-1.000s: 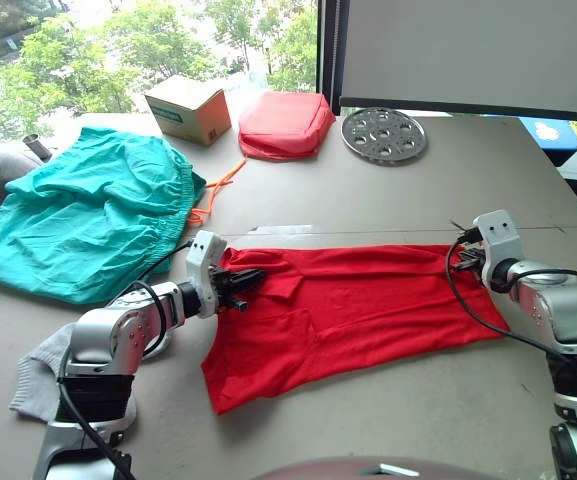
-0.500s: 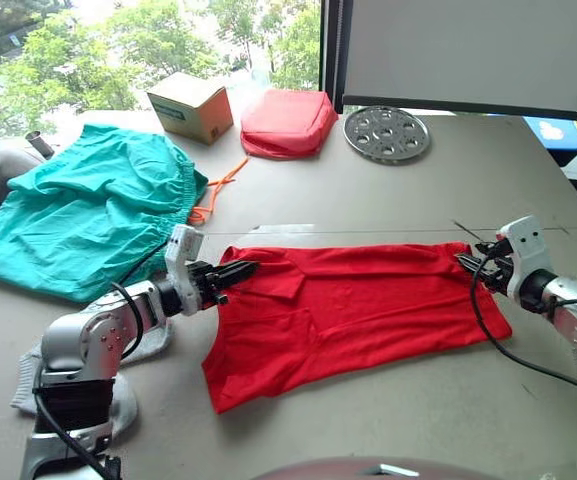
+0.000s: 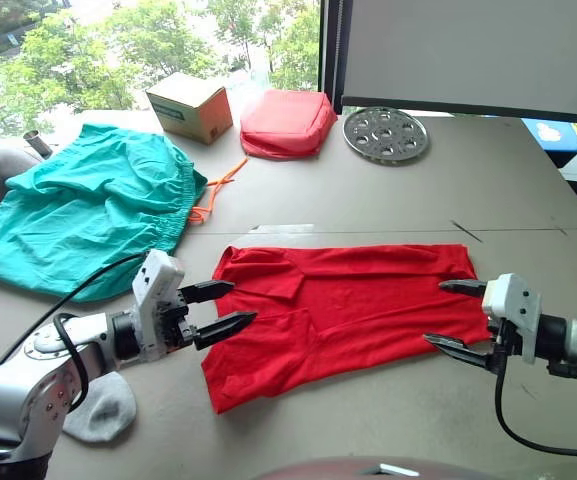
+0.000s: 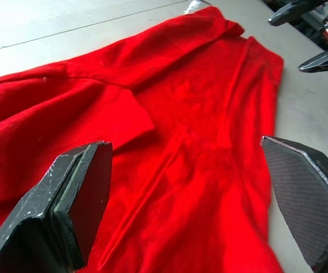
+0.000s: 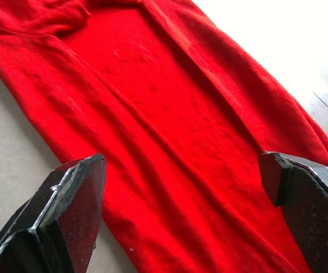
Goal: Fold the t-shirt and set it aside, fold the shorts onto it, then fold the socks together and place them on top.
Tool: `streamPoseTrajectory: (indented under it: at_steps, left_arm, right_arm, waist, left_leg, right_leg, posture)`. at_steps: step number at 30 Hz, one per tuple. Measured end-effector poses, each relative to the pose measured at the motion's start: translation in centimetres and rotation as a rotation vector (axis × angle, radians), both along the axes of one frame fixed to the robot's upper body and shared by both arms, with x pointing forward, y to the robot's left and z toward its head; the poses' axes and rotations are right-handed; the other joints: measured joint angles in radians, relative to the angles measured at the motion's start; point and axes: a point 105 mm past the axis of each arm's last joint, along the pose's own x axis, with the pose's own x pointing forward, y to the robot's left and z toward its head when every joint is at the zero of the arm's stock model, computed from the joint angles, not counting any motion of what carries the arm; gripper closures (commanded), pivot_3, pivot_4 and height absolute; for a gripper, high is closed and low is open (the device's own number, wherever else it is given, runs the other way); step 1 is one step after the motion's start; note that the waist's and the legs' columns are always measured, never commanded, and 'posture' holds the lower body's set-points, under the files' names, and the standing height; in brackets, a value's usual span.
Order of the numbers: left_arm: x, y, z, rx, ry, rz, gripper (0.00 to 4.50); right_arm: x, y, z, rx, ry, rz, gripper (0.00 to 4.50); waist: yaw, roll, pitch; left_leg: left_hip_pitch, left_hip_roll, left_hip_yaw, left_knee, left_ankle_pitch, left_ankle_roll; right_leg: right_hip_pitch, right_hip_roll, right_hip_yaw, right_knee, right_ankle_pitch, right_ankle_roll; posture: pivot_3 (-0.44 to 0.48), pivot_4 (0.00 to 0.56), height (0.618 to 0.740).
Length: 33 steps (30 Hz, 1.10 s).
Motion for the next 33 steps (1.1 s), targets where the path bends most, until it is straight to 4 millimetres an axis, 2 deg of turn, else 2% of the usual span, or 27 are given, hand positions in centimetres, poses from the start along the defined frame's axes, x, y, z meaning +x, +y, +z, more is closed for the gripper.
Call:
streamPoseTrajectory:
  at_steps: [4,5,7,9,13,16,21,24,25,26,27,31,32,33]
  left_arm:
    - [-0.5,-0.1,-0.5,0.024,0.027,-0.052,0.07]
    - [0.7,0.3,-0.3,0.030,0.006,-0.032,0.07]
    - [2.2,1.0,-0.1,0.052,-0.017,0.016,0.07]
    - [5.0,2.3,0.1,0.089,-0.032,0.104,0.07]
    - [8.7,2.7,0.1,0.131,-0.038,0.166,0.07]
    - [10.3,2.6,-0.8,0.189,-0.011,0.166,0.07]
    - [11.5,2.1,-1.8,0.314,0.003,0.064,0.07]
    - [11.8,2.0,-2.0,0.366,0.000,0.008,0.73]
    - [12.0,2.0,-2.1,0.382,-0.004,-0.003,1.15]
    - [12.2,2.1,-2.1,0.404,-0.006,-0.011,1.77]
    - [12.3,2.2,-2.1,0.412,-0.006,-0.012,2.13]
    - [12.0,0.5,-2.6,0.371,0.011,-0.086,4.11]
    - [12.1,0.5,-2.6,0.371,0.012,-0.083,4.50]
    - [12.0,0.5,-2.6,0.367,0.016,-0.087,4.50]
  right_arm:
    - [2.5,-1.3,-1.3,0.056,0.068,-0.221,0.00]
    - [4.1,-2.1,-1.0,0.056,0.062,-0.295,0.00]
    - [5.3,-2.6,-0.4,0.049,0.041,-0.339,0.00]
    - [7.3,-3.1,0.3,0.025,0.024,-0.388,0.00]
    - [10.1,-4.0,1.0,-0.012,0.051,-0.493,0.00]
    - [11.3,-4.3,0.9,-0.057,0.101,-0.543,0.00]
    - [11.9,-4.7,-0.2,-0.230,0.172,-0.561,0.00]
    - [12.6,-5.2,-0.6,-0.259,0.213,-0.588,0.00]
    - [12.9,-5.4,-0.8,-0.266,0.232,-0.589,0.24]
    - [13.3,-5.5,-0.6,-0.266,0.243,-0.590,0.57]
    - [13.5,-5.7,-0.7,-0.272,0.256,-0.589,0.86]
    - [13.5,-5.3,-1.2,-0.270,0.301,-0.547,2.81]
    - [13.4,-5.2,-1.3,-0.267,0.310,-0.544,3.29]
    - [13.3,-5.2,-1.4,-0.264,0.318,-0.541,3.86]
  waist:
    - [-0.002,-0.001,0.001]
    - [-0.001,0.001,0.001]
    - [-0.001,0.000,0.000]
    - [-0.001,-0.001,0.000]
    - [-0.004,-0.005,-0.001]
    - [-0.006,-0.005,-0.001]
    - [-0.004,-0.005,-0.002]
    - [0.001,-0.003,-0.004]
    - [0.001,-0.003,-0.004]
    - [0.000,-0.003,-0.004]
    - [0.000,-0.003,-0.004]
    - [0.001,-0.005,-0.006]
    - [0.001,-0.005,-0.006]
    - [0.001,-0.005,-0.006]
  left_leg:
    - [-0.001,0.000,0.004,0.001,-0.001,-0.002]
    - [-0.002,0.000,0.004,0.001,-0.001,-0.001]
    - [-0.002,-0.001,0.004,0.000,0.001,0.002]
    - [-0.003,-0.003,0.004,0.000,0.001,0.002]
    - [-0.004,-0.003,0.009,0.000,0.001,0.002]
    - [-0.004,-0.003,0.010,0.000,0.002,0.002]
    - [-0.004,-0.003,0.011,0.000,0.002,0.002]
    - [-0.004,-0.005,0.010,0.001,0.002,0.002]
    - [-0.003,-0.005,0.010,0.002,0.002,0.002]
    - [-0.003,-0.005,0.010,0.002,0.002,0.002]
    - [-0.003,-0.005,0.010,0.002,0.002,0.002]
    - [-0.002,-0.005,0.008,0.003,0.001,0.003]
    - [-0.003,-0.005,0.007,0.004,0.001,0.003]
    - [-0.002,-0.005,0.007,0.004,0.001,0.003]
  right_leg:
    - [-0.003,-0.003,0.001,0.001,0.000,0.000]
    - [-0.004,-0.003,0.001,0.001,0.000,0.000]
    - [-0.005,-0.002,0.001,0.002,0.002,-0.003]
    - [-0.005,0.001,0.000,0.002,0.003,-0.004]
    - [-0.005,0.001,0.000,0.002,0.003,-0.005]
    - [-0.005,0.001,0.001,0.003,0.003,-0.005]
    - [-0.005,0.001,0.001,0.003,0.003,-0.005]
    - [-0.004,0.000,0.001,0.003,0.003,-0.005]
    - [-0.004,0.000,0.002,0.003,0.003,-0.005]
    - [-0.004,0.000,0.002,0.003,0.003,-0.005]
    - [-0.004,0.000,0.002,0.003,0.003,-0.005]
    - [-0.001,0.000,0.001,0.003,0.003,-0.005]
    - [-0.001,0.000,0.001,0.004,0.003,-0.005]
    - [0.000,0.000,0.001,0.004,0.003,-0.005]
  posture:
    - [0.000,0.150,0.739]
    - [0.000,0.150,0.739]
    - [0.000,0.150,0.739]
    - [0.000,0.150,0.739]
    - [0.000,0.150,0.739]
    - [0.000,0.150,0.739]
    - [0.000,0.150,0.739]
    - [0.000,0.150,0.739]
    - [0.000,0.150,0.739]
    - [0.000,0.150,0.739]
    - [0.000,0.150,0.739]
    - [0.000,0.150,0.739]
    - [0.000,0.150,0.739]
    - [0.000,0.150,0.739]
